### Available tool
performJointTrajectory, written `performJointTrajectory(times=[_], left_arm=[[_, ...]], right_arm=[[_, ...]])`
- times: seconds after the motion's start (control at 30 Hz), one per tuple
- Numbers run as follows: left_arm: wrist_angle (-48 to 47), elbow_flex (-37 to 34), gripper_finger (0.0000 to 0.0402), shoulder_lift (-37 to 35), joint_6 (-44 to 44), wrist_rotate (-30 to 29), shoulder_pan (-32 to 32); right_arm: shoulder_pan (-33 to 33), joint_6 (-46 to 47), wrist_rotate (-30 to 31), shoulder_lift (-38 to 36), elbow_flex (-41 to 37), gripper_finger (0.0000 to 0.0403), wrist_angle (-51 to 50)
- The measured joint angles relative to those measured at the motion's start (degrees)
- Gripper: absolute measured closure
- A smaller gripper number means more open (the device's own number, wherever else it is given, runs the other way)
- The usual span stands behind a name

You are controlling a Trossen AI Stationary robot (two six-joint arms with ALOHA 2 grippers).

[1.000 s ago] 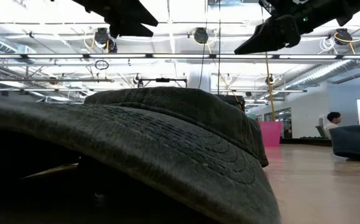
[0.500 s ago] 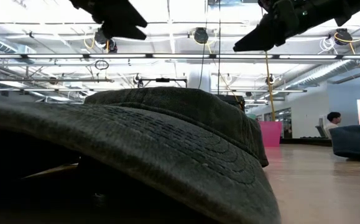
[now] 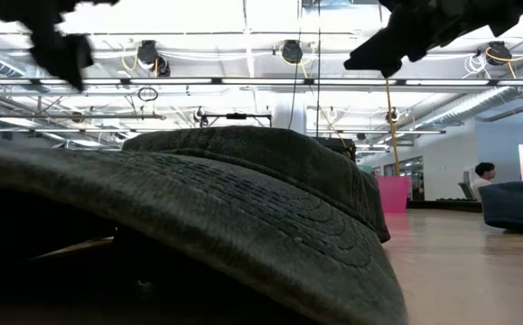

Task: Pick & Place hat
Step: Put the brown cap into the pink bin

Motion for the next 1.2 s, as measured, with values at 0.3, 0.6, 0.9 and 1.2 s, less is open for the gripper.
performJointTrajectory(times=[0.3, 0.6, 0.9, 1.2], left_arm=[[6.86, 0.04, 0.0131, 8.51, -8.42, 3.14, -11.39], [8.32, 0.04, 0.0131, 15.17, -9.59, 2.19, -14.02], [13.46, 0.04, 0.0131, 21.81, -12.73, 6.06, -15.15], [5.73, 0.04, 0.0131, 19.94, -11.74, 6.2, -14.55]], right_arm=[[3.63, 6.97, -1.19, 0.02, -0.01, 0.0303, -4.86], [4.7, 2.57, -1.04, 0.02, -0.01, 0.0303, -4.45], [4.66, 1.32, -1.0, 0.02, -0.01, 0.0303, -4.26], [4.49, 1.26, -0.86, 0.02, -0.01, 0.0303, -3.95]])
